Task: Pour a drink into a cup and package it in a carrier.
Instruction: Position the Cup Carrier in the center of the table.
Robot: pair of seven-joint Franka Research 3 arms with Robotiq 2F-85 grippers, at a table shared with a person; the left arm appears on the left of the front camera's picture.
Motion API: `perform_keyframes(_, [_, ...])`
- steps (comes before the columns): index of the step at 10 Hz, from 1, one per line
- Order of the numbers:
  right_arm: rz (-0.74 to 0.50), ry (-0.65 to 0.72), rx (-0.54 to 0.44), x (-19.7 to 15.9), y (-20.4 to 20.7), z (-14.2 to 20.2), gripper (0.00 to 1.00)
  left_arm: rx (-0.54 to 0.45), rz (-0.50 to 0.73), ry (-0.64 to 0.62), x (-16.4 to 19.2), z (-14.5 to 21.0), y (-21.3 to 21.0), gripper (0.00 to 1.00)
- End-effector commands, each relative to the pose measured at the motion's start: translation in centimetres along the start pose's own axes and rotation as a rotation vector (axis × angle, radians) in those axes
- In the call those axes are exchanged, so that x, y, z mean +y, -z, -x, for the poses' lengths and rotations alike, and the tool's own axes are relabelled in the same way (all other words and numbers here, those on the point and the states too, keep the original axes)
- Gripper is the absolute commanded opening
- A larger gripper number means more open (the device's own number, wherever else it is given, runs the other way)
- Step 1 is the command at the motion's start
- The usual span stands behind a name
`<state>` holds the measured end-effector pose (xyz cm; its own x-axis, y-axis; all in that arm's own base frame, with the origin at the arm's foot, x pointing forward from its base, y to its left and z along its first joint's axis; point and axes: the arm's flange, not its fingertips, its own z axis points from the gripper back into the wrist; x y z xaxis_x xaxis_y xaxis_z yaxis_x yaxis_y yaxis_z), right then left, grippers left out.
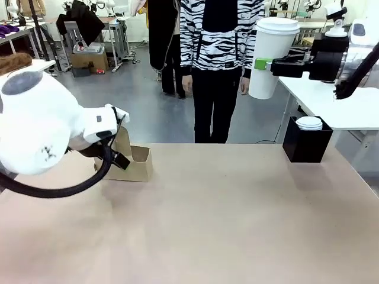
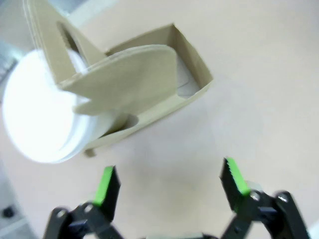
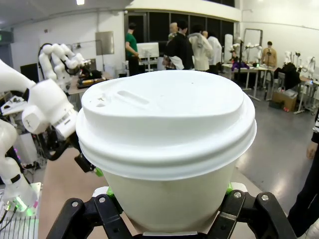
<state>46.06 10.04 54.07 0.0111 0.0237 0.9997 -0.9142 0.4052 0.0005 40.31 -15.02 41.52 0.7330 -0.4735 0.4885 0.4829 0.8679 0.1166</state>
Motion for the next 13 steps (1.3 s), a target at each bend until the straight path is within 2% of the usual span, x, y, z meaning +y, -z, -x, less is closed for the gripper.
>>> perform_keyframes(1, [-0.002,-0.017,-0.018,-0.2,0.3,-0.3,0.80,0.060,-0.003,-0.128,-0.6,-2.6,-5.1,1.00])
perform_keyframes(4, [-0.002,-0.017,-0.018,-0.2,0.3,-0.3,0.80,0.125,-0.013,-0.245,-0.3,-7.6,-9.7,1.00])
perform_keyframes(6, [-0.002,-0.017,-0.018,-0.2,0.3,-0.3,0.80,0.158,-0.038,-0.302,0.8,-11.9,-10.1,1.00])
perform_keyframes(10, [-0.002,-0.017,-0.018,-0.2,0.3,-0.3,0.80,0.261,-0.060,-0.410,3.7,-17.6,-5.6,1.00])
perform_keyframes(13, [-0.002,-0.017,-0.018,-0.2,0.3,-0.3,0.80,0.312,-0.083,-0.476,5.6,-17.9,-2.9,1.00])
